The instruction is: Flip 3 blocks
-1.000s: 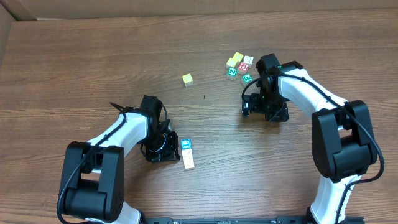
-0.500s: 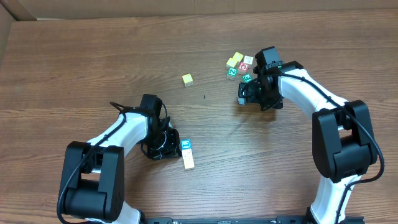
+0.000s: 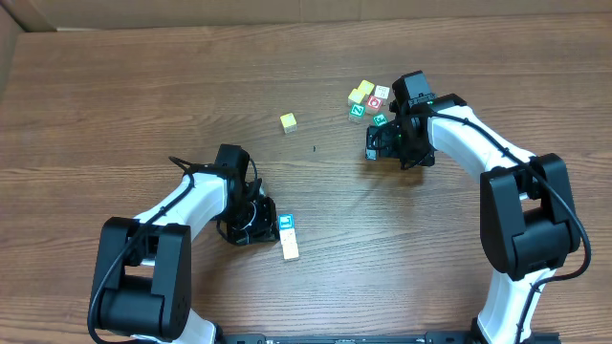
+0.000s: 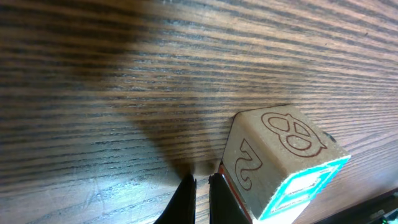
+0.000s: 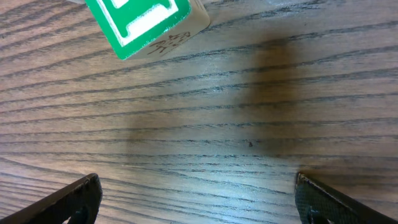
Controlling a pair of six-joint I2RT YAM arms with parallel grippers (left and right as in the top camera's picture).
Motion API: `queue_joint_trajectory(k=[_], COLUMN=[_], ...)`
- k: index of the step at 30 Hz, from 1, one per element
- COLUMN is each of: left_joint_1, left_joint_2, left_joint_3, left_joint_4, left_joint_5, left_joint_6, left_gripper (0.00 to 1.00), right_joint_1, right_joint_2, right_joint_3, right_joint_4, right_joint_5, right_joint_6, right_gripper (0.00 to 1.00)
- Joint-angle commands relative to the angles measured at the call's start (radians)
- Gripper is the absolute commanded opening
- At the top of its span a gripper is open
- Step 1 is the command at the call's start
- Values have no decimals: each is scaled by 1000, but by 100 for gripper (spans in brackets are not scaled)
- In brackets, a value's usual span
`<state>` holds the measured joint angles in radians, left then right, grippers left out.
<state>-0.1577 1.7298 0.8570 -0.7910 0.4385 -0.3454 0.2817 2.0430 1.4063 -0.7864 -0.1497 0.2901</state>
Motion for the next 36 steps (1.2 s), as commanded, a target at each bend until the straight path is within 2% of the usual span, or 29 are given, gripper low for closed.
queue_joint_trajectory(k=[1, 17, 26, 36], left_joint_1=[-9, -9, 11, 11], left_joint_2=[18, 18, 18, 18], left_joint_3=[-9, -8, 85, 101], left_joint_4=[10, 18, -39, 3], left_joint_5=[0, 28, -68, -116], left_joint_6=[-29, -44, -44, -56], left_gripper=[4, 4, 4, 4], right_joint_1=[-3, -3, -3, -3], right_joint_2=[-1, -1, -1, -1], right_joint_3=[1, 1, 1, 1], right_joint_4=[4, 4, 4, 4], right_joint_5=[0, 0, 0, 0], right_joint_6=[-3, -3, -3, -3], right_gripper=[100, 100, 100, 100])
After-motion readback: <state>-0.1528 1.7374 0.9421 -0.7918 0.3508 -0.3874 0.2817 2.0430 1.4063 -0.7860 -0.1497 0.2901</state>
